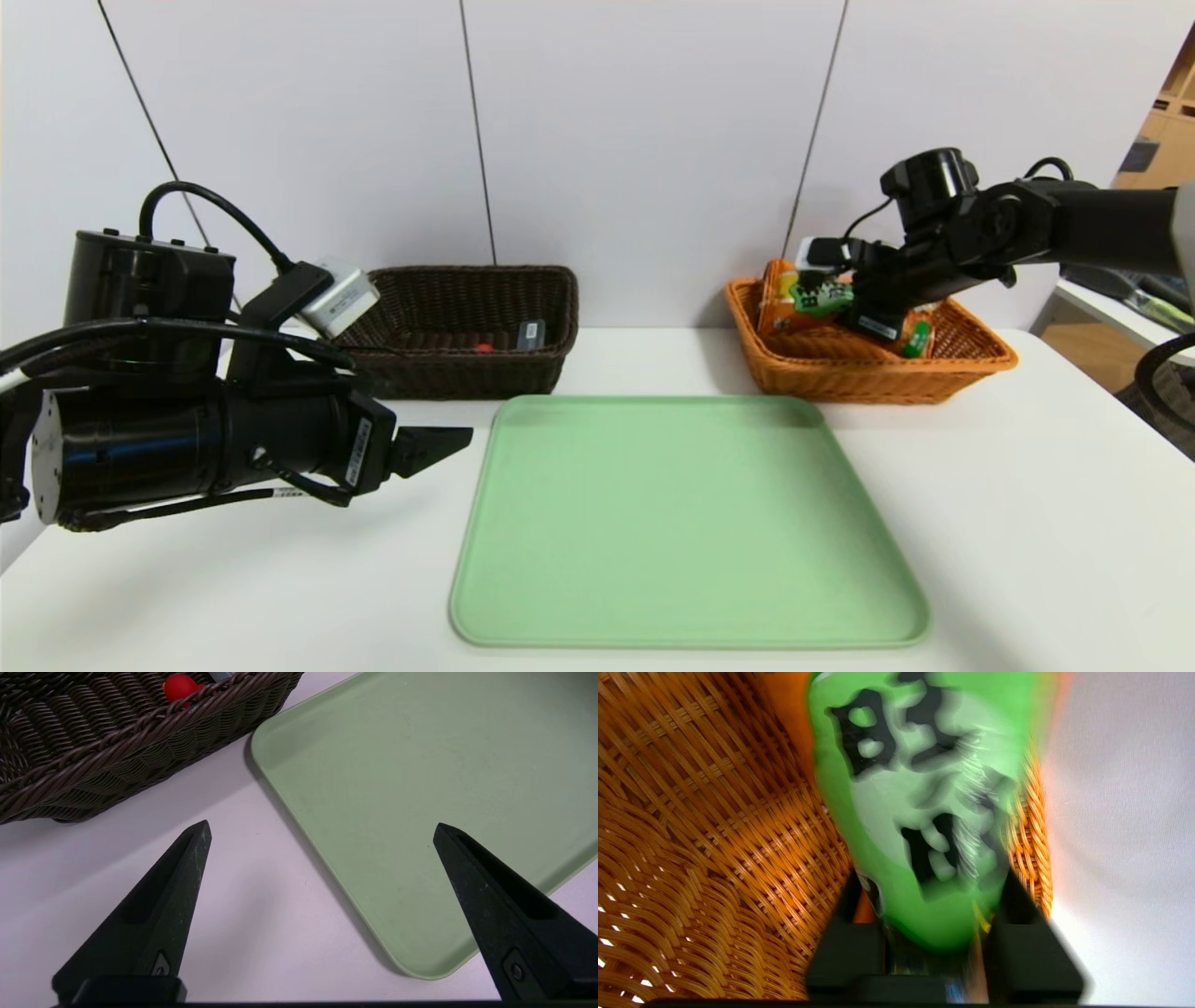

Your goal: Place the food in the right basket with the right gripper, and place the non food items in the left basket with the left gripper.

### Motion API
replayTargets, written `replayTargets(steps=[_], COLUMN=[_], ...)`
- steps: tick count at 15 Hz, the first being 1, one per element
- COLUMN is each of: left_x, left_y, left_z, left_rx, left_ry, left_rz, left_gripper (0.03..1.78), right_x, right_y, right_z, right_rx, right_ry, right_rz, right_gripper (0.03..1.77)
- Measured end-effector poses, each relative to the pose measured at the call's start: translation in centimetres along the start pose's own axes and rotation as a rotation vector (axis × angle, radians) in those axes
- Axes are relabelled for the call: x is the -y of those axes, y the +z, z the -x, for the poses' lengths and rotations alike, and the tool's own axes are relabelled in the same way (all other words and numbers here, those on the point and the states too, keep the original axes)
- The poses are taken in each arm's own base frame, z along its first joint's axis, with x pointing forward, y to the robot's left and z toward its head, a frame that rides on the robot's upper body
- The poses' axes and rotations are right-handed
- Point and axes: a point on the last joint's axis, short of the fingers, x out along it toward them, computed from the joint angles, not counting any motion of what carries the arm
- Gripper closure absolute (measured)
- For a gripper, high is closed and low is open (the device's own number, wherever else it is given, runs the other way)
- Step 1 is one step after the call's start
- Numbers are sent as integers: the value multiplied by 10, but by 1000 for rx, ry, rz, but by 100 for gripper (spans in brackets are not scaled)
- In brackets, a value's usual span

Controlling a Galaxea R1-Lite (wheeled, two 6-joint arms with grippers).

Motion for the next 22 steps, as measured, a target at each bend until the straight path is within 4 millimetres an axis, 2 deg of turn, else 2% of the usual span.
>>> replayTargets(steps=[2, 5, 7, 10, 15, 19, 22], left_x=[0, 0, 0, 1, 2, 4, 6], left_y=[0, 0, 0, 4, 10, 15, 17], left_z=[0, 0, 1, 5, 19, 40, 62], left_rx=[0, 1, 3, 23, 73, 135, 192], left_ry=[-1, -1, -1, 1, 8, 22, 54], left_rz=[0, 0, -1, 7, 21, 30, 22], left_gripper=[12, 12, 12, 12, 12, 12, 12], right_x=[0, 1, 1, 2, 2, 3, -7], right_y=[0, 1, 4, 12, 17, 17, 8], right_z=[0, 1, 5, 22, 67, 118, 157], right_rx=[-3, -11, -4, 22, 26, 40, 38], right_ry=[-3, -12, -15, -23, 8, 5, 7], right_rz=[-1, -4, -32, -76, -208, -437, -606], right_gripper=[91, 65, 52, 38, 24, 18, 15])
